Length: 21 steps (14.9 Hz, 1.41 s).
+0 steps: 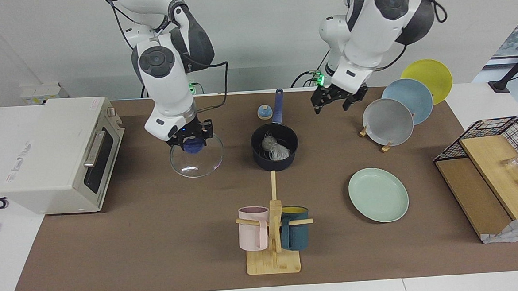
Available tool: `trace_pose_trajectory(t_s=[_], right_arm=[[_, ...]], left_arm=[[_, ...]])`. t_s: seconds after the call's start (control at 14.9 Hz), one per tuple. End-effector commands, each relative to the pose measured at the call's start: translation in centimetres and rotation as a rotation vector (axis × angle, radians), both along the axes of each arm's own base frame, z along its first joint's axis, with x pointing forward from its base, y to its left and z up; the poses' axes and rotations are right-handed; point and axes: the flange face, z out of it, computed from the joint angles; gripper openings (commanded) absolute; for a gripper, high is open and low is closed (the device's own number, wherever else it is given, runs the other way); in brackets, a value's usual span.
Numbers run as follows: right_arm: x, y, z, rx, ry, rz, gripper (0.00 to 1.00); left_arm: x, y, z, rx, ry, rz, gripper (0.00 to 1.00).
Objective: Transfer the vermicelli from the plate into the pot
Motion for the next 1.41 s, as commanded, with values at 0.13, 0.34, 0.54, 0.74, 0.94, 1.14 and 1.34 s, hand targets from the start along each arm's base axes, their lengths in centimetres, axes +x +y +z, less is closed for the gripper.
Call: trace_pose_trajectory(t_s=[0.13, 0.34, 0.54, 0.74, 0.94, 1.14, 1.34], right_arm=[[-2.3, 8.5, 0.3, 0.03, -0.061, -0.107, 0.49], [-4.1, 12.0, 0.3, 0.041, -0.07, -0.107, 0.47], [-5.9, 16.2, -1.9, 0.03, -0.072, -0.134, 0.47], [-6.8, 23.0, -4.0, -0.002, -0.072, -0.118, 0.47], [-6.6, 24.5, -5.9, -0.063, -0.081, -0.128, 0.47], [-6.7, 24.4, -6.2, -0.068, -0.082, -0.126, 0.47], [-6.9, 24.3, -6.9, -0.081, -0.067, -0.124, 0.47]], left_arm=[[1.3, 6.4, -0.1, 0.056, -0.006, -0.075, 1.0], [1.3, 6.8, -0.1, 0.078, -0.008, -0.074, 1.0], [1.4, 6.8, 0.6, 0.084, -0.011, -0.076, 1.0], [1.4, 6.7, 1.4, 0.083, -0.008, -0.081, 1.0], [1.4, 6.6, 2.2, 0.083, 0.001, -0.083, 1.0], [1.5, 6.8, 2.8, 0.082, 0.002, -0.078, 1.0], [0.8, 7.5, 3.8, 0.084, -0.01, -0.067, 1.0]])
